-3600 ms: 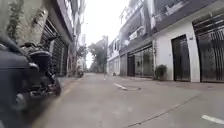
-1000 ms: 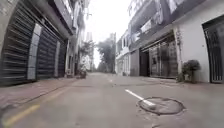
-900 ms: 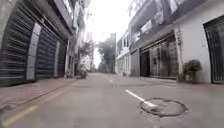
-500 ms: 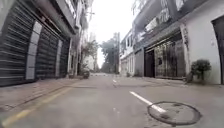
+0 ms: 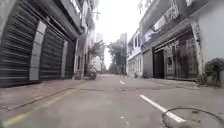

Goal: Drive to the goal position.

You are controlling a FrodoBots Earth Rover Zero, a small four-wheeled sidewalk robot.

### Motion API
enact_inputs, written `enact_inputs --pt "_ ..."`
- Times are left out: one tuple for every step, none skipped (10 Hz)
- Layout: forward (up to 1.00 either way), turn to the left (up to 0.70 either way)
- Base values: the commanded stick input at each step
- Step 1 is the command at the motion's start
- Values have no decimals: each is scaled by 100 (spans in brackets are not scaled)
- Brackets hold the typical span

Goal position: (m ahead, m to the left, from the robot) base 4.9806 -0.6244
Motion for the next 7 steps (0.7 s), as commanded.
enact_inputs --pt "62 32" --pt "62 32" --pt "62 32" --pt "62 32" --pt "62 32" --pt "62 32" --pt "62 32"
